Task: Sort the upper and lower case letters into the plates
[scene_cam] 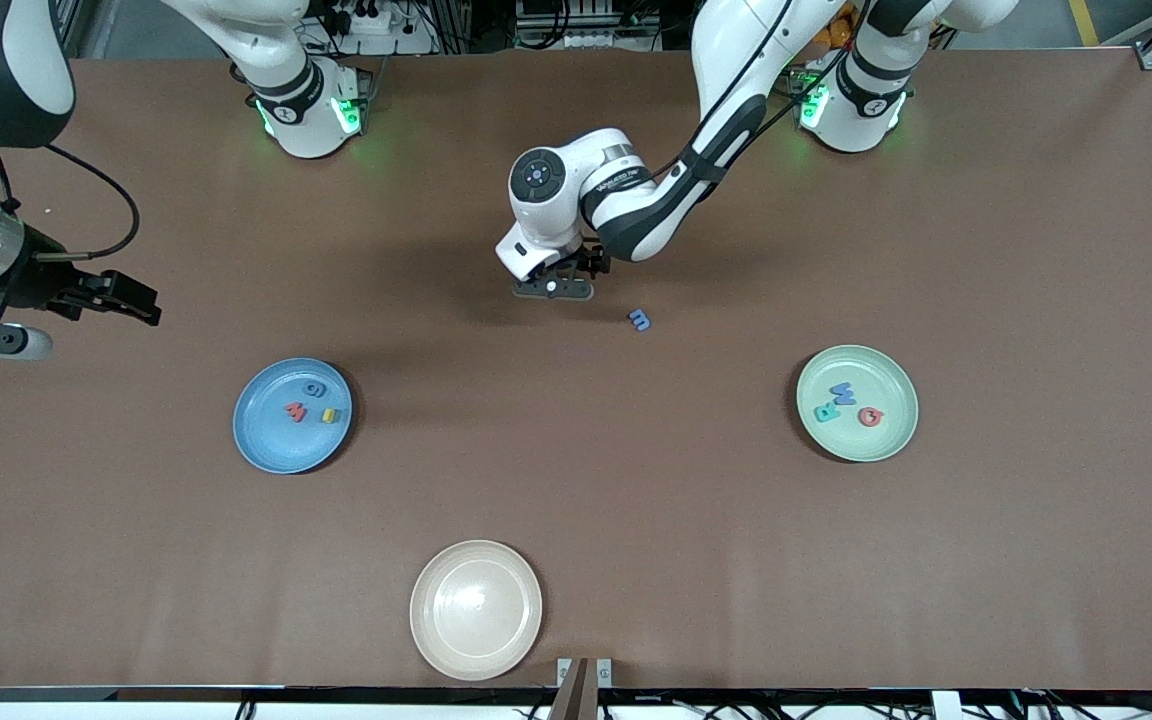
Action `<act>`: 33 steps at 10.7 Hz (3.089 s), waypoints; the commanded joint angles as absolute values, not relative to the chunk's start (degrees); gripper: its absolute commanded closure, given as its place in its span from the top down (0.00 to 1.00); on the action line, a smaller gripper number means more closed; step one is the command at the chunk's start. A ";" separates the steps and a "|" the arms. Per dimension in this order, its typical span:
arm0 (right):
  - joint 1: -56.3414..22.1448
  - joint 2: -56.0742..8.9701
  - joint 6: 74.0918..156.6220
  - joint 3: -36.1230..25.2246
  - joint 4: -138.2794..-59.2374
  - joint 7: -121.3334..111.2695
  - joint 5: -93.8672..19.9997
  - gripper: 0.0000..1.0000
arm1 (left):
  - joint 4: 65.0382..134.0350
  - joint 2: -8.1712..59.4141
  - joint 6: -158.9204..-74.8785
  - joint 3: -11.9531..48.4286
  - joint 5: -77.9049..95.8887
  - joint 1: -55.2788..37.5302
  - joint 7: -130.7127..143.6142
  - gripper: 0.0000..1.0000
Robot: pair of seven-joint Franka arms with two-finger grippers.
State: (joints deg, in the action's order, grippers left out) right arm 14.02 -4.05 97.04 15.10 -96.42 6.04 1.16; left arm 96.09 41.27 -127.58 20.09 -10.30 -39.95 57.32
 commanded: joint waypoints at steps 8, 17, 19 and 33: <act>14.50 -4.93 93.61 15.82 -90.97 3.34 -0.26 1.00 | 95.71 45.09 -132.09 19.78 -12.39 -40.52 56.95 0.94; -0.51 -0.70 93.16 -0.07 -91.32 2.81 -2.81 1.00 | 95.02 44.65 -132.36 19.78 -14.41 -41.04 58.45 0.38; -1.05 -0.70 92.03 -0.17 -91.06 2.73 -2.81 1.00 | 95.01 44.21 -132.36 19.51 -15.90 -40.78 58.36 0.51; -1.14 -0.35 90.09 1.23 -90.53 2.99 -2.81 1.00 | 94.83 44.12 -132.45 18.46 -17.84 -40.69 57.92 0.23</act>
State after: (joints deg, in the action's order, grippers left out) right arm -0.94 -0.69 90.10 1.52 -90.59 3.24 -1.60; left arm 94.71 44.20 -132.30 19.35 -15.94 -40.52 57.42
